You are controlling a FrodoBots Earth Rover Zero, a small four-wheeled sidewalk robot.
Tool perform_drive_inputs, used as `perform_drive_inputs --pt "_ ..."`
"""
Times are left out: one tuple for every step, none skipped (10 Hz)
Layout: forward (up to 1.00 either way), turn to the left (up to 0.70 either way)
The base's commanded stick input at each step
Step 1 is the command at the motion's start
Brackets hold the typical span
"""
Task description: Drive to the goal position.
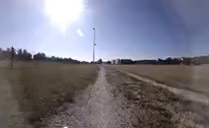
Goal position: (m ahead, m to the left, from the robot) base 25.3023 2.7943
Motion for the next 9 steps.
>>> perform_drive_inputs --pt "0.5 0.0" --pt "0.5 0.0" --pt "0.5 0.0" --pt "0.5 0.0" --pt "0.5 0.0" --pt "0.5 0.0" --pt "0.5 0.0" --pt "0.5 0.0" --pt "0.5 0.0"
